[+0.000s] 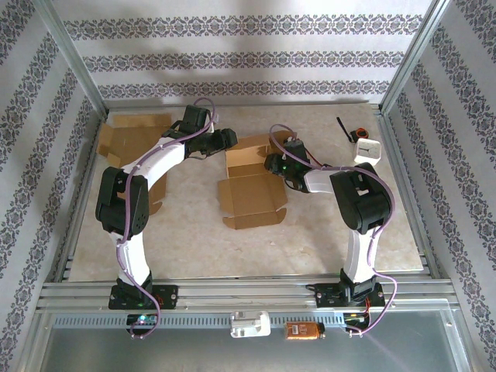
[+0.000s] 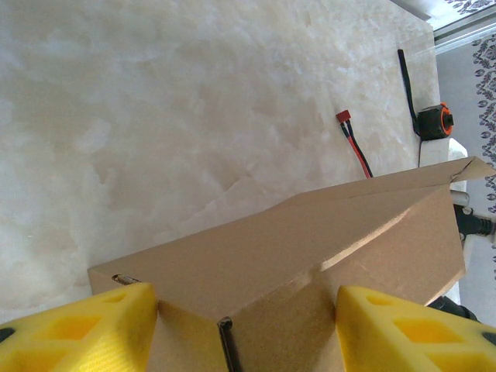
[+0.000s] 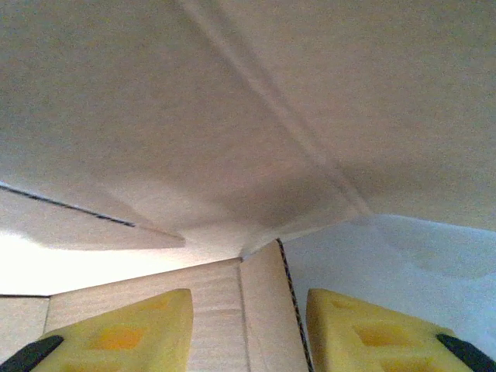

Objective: Fold the paper box

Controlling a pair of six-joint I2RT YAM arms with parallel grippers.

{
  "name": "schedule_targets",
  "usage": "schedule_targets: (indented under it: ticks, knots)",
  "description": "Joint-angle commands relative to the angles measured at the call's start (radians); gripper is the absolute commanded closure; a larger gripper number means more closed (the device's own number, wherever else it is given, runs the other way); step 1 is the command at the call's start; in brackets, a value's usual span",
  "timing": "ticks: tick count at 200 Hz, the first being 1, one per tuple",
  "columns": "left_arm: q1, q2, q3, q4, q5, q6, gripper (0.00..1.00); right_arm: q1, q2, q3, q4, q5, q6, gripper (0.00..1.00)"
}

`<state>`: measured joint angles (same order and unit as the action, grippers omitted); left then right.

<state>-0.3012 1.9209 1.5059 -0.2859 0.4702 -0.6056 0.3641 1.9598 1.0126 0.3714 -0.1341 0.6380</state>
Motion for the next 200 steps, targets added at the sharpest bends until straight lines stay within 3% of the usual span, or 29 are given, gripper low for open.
schedule_targets:
  ticks: [1, 129, 200]
  knots:
    - [-0.013, 0.049, -0.003, -0.105, -0.022, 0.029, 0.38, 0.017, -0.027, 0.011, 0.033, -0.084, -0.048, 0.58]
    - [-0.025, 0.053, 0.01, -0.108, -0.023, 0.02, 0.38, 0.072, 0.014, 0.024, 0.017, -0.211, -0.068, 0.51]
    - [-0.025, 0.056, 0.014, -0.118, -0.03, 0.028, 0.38, 0.057, -0.317, -0.165, -0.056, -0.126, -0.206, 0.34]
